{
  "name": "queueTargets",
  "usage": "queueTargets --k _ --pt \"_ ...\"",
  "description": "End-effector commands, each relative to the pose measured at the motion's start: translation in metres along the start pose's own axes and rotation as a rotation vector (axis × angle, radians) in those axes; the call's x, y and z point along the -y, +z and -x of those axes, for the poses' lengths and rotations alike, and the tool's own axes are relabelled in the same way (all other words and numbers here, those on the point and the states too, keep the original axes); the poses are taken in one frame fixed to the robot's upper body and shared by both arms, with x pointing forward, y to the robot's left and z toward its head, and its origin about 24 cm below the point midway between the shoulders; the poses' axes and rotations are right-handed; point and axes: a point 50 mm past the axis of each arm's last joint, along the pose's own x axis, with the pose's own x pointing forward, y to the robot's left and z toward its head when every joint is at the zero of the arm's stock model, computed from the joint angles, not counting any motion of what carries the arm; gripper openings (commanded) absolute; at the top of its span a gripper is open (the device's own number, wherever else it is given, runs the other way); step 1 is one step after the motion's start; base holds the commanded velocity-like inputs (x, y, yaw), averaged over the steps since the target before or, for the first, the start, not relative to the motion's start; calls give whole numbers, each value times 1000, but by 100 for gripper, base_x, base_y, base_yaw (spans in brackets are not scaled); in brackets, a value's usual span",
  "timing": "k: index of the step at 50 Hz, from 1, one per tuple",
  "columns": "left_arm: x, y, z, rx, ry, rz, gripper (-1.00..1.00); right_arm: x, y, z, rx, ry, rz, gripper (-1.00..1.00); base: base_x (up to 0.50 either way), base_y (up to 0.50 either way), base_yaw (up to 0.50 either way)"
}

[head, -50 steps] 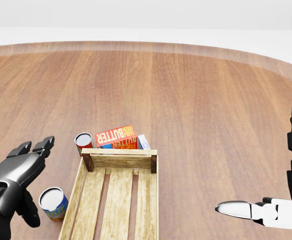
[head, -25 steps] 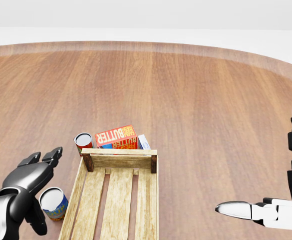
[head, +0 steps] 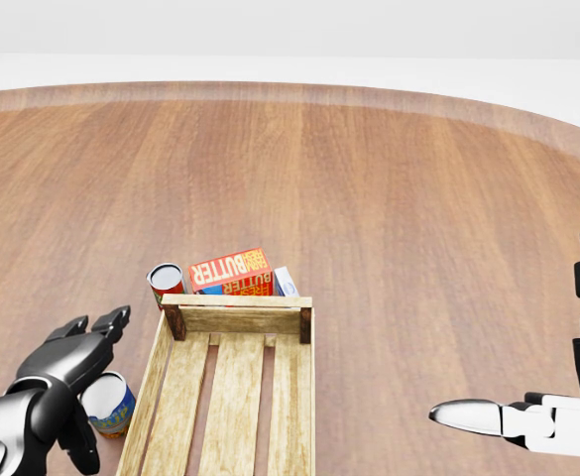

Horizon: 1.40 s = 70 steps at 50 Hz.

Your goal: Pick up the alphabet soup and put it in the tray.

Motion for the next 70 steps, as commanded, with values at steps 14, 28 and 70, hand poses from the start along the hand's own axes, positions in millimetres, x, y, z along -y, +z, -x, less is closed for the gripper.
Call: queueTargets --k 14,28,70 --pt "12 -6 -7 -20 -44 10 100 0 0 0 -1 0 1 100 0 0 0" --pt "16 -12 -11 -30 -80 28 100 -2 -1 0 -4 3 0 100 0 0 0" --pt "20 -19 -23 -76 -119 76 100 -1 -1 0 -7 3 0 100 0 0 0"
